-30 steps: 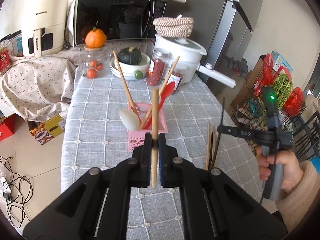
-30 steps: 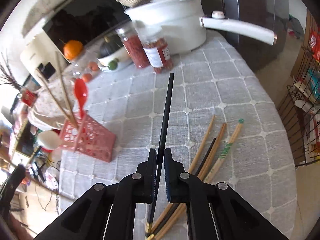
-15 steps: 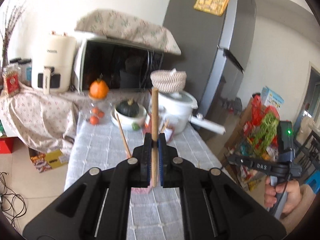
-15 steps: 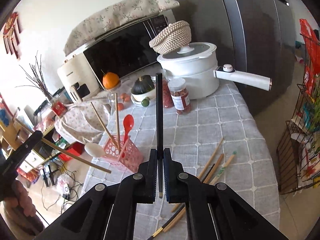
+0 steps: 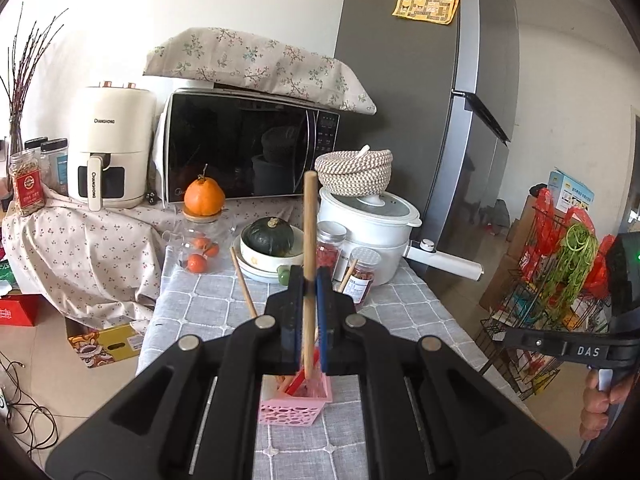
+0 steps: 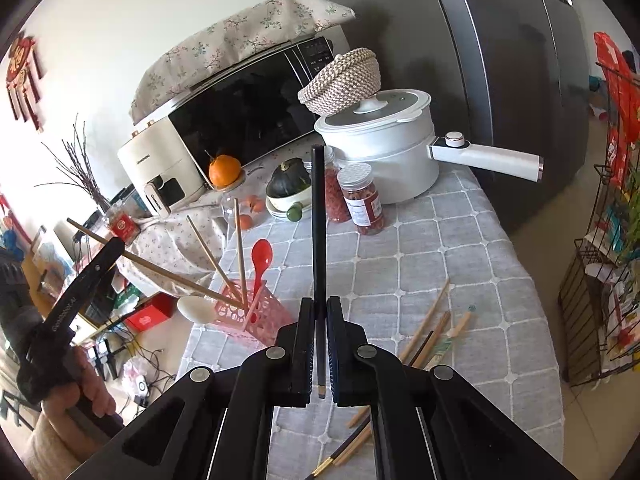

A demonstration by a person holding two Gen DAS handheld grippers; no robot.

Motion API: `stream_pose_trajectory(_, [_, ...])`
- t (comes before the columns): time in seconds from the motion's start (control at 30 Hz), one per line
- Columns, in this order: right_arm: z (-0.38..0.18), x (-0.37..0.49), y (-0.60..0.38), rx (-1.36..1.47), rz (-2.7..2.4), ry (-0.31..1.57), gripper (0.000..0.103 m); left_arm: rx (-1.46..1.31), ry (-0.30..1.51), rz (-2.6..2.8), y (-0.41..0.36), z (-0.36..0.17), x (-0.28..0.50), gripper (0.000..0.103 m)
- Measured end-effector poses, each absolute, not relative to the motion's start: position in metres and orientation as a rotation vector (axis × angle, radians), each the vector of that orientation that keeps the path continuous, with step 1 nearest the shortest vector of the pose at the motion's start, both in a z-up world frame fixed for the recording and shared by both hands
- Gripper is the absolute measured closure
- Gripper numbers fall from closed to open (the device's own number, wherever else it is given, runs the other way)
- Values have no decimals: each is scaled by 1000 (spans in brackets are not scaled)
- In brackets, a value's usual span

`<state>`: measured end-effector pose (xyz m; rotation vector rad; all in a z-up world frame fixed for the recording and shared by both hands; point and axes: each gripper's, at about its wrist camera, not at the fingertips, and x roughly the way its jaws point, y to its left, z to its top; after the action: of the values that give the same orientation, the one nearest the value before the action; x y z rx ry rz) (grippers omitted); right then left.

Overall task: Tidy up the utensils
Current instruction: 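Lower the wooden chopstick into the basket, open the left tool while the right tool lifts the black chopstick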

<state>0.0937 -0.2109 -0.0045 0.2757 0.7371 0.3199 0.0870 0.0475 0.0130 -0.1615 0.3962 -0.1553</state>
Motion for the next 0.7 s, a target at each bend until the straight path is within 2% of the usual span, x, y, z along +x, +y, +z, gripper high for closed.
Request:
stream_pose_trajectory(0.4, [-9,91,-218,289,323,757,97,-231,576,-119,49,-27,123,96])
stream_pose_trajectory(0.63, [-9,90,-219,290,322,754,97,-239,590,-108,51,-35,130,96])
stream_pose_trajectory(0.7, [-7,90,-219,293,322,747,97,-256,585,-122,53,-33,129,91])
